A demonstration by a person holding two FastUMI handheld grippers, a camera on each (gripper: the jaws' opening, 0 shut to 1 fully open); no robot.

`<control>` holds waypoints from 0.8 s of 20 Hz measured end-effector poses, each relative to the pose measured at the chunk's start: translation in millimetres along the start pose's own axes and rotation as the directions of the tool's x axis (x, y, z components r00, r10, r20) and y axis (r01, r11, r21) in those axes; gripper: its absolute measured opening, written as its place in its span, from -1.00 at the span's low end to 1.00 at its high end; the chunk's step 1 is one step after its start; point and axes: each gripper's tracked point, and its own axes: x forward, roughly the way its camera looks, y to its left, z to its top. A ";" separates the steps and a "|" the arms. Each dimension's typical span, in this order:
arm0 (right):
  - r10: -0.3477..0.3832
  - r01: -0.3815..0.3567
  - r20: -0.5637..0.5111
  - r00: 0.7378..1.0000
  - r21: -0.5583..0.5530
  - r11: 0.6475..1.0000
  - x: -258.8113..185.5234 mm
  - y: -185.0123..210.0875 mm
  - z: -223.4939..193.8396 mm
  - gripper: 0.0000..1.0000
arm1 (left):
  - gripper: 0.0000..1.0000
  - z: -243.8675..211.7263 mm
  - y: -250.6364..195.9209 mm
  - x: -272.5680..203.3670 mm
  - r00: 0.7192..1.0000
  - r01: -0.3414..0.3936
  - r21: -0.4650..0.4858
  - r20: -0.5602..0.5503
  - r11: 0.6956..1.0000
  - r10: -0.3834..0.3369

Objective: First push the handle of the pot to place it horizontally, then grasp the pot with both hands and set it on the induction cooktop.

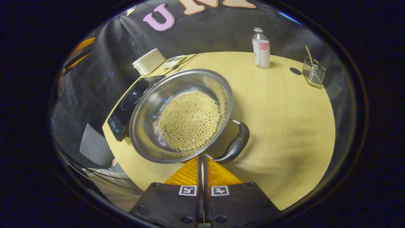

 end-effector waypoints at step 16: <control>-0.119 0.113 0.072 0.990 0.085 0.990 -8.8 -36.5 29.5 -1.00 | 0.93 -27.5 7.1 -1.7 0.998 -0.013 -0.026 -0.058 1.000 0.011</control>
